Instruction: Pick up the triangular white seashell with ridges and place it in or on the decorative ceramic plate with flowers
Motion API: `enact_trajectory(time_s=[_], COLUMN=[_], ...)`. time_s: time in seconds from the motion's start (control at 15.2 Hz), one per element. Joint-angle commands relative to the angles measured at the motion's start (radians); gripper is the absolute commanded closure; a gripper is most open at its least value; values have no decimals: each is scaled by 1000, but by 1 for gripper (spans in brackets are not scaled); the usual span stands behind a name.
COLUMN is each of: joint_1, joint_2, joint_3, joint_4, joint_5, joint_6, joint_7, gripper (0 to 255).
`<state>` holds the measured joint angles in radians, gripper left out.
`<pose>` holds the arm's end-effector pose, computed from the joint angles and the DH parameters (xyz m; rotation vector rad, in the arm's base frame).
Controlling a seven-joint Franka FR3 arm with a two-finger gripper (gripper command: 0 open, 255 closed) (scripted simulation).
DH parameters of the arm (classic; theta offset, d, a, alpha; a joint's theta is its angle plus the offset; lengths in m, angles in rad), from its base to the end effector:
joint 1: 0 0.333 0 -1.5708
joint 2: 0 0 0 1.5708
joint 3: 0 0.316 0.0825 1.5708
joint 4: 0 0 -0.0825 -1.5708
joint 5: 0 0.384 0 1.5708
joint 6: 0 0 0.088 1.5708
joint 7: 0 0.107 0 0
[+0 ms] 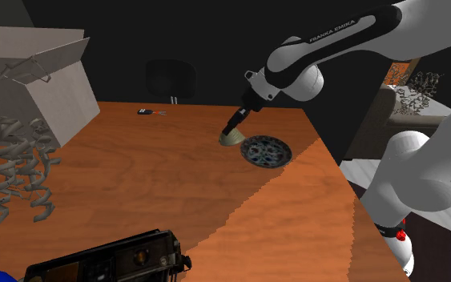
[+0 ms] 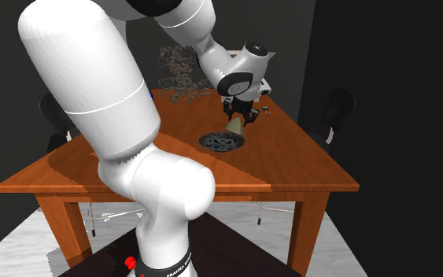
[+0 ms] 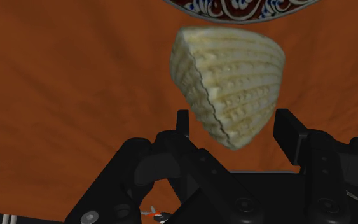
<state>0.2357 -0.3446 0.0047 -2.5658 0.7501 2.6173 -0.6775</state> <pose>0.4361 0.0911 0.4219 -2.6327 -0.4422 -0.6480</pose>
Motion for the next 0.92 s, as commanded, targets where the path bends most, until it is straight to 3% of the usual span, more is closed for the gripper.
enact_trajectory(time_s=[0.0,0.46,0.86], joint_1=[0,0,-31], joint_2=[1,1,-46], joint_3=[0,0,14], joint_4=[-1,-1,35], joint_5=[0,0,-70], joint_6=[0,0,-74], joint_7=[0,0,75], gripper=[255,255,255])
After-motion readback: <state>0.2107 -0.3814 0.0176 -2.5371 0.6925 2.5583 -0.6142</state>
